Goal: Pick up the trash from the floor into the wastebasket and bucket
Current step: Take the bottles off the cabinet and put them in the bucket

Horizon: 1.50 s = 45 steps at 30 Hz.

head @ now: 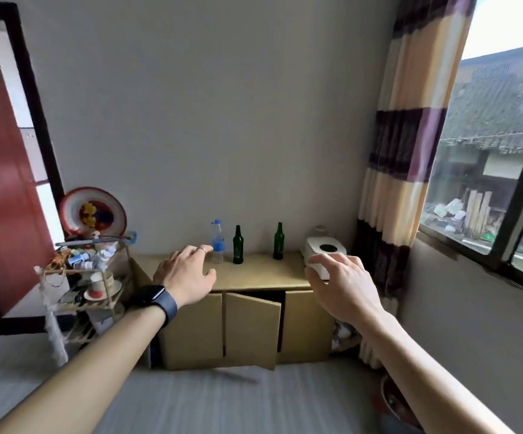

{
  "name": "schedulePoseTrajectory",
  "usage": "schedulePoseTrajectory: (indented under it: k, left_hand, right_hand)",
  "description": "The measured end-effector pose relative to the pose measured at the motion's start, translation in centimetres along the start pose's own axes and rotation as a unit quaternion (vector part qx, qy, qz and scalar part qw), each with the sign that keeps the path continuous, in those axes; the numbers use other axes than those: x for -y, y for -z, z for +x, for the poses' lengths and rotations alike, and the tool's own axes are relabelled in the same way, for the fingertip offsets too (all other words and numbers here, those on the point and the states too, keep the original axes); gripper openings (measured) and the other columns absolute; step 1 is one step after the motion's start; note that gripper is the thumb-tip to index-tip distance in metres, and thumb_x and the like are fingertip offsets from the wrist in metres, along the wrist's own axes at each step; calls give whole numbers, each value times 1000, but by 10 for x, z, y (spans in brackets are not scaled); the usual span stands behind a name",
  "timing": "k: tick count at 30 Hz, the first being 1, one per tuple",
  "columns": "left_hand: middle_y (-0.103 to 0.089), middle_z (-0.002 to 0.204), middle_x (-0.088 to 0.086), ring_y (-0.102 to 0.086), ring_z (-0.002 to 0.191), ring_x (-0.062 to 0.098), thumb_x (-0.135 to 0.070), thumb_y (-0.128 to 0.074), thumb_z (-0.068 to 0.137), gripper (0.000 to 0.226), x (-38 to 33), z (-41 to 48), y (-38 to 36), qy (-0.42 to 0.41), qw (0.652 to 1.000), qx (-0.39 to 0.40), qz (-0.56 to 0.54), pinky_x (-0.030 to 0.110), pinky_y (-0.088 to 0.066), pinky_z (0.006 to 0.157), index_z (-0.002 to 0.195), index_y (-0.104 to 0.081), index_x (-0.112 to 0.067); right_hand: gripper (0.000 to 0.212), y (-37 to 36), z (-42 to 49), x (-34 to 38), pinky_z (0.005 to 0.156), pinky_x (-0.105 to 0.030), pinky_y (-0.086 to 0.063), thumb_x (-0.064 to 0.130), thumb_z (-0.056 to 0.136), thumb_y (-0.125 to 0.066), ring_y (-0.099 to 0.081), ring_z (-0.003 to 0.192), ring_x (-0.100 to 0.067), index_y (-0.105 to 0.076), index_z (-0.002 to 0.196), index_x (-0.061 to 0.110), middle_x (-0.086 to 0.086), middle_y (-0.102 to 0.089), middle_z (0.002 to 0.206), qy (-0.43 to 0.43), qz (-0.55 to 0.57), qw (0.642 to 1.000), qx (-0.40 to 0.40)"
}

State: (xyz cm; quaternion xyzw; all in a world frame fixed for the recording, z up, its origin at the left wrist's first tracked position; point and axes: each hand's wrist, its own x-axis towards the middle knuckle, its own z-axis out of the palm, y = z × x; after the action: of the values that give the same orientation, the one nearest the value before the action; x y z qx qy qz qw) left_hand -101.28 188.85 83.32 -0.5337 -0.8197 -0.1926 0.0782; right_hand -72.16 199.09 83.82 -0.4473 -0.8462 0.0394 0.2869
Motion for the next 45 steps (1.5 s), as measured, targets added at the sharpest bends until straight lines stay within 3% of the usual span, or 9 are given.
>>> schedulePoseTrajectory:
  k: [13, 21, 30, 36, 39, 42, 45]
  left_hand:
    - [-44, 147, -4, -44, 131, 24, -42, -46, 93, 54, 18, 377, -145, -8, 998, 57, 25, 37, -42, 102, 145, -38, -33]
    - [-47, 141, -5, -46, 128, 23, -40, -46, 94, 52, 39, 552, -269, 11, 995, 100, 20, 37, -44, 99, 145, -37, -33]
    - [-32, 151, -1, -46, 129, 26, -34, -49, 93, 53, 81, 720, -424, 88, 980, 175, 13, 37, -45, 100, 144, -38, -29]
    - [-14, 158, 7, -44, 129, 31, -32, -49, 91, 52, 118, 805, -515, 63, 969, 225, 80, 39, -45, 95, 141, -37, -25]
    - [-2, 160, 14, -35, 134, 31, -31, -48, 92, 56, 137, 847, -560, 43, 958, 249, 137, 41, -42, 100, 145, -31, -27]
    - [-13, 157, 13, -37, 130, 30, -33, -45, 94, 55, 154, 877, -592, -7, 933, 295, 204, 42, -40, 95, 146, -30, -26]
    - [-41, 135, 7, -45, 119, 27, -34, -43, 97, 39, 165, 898, -617, -35, 919, 325, 221, 42, -44, 88, 134, -46, -22]
  right_hand:
    - [38, -168, 355, -80, 103, -40, -41, 54, 97, -42, -36, 135, -22, -51, 133, 43, 13, -52, 142, -31, -35, 998, 31]
    - [41, -302, 532, -159, 100, -40, -45, 53, 96, -41, -38, 133, -23, -49, 135, 42, 10, -54, 138, -35, -35, 996, 81]
    - [55, -485, 722, -246, 101, -38, -38, 42, 97, -50, -47, 123, -34, -39, 147, 23, -9, -56, 134, -82, 13, 977, 194]
    - [75, -596, 795, -280, 97, -45, -48, 49, 96, -49, -51, 122, -36, -10, 156, 28, -14, -50, 140, -136, 12, 954, 269]
    - [83, -643, 827, -289, 80, -42, -56, 54, 97, -48, -61, 108, -34, 9, 155, 38, -17, -47, 137, -155, 2, 944, 292]
    - [80, -678, 855, -295, 59, -35, -50, 61, 99, -38, -64, 98, -32, 16, 153, 41, -19, -47, 136, -182, -13, 932, 315]
    - [61, -699, 870, -301, 62, -38, -51, 59, 101, -31, -63, 87, -31, -6, 152, 35, -16, -58, 121, -203, -44, 925, 318]
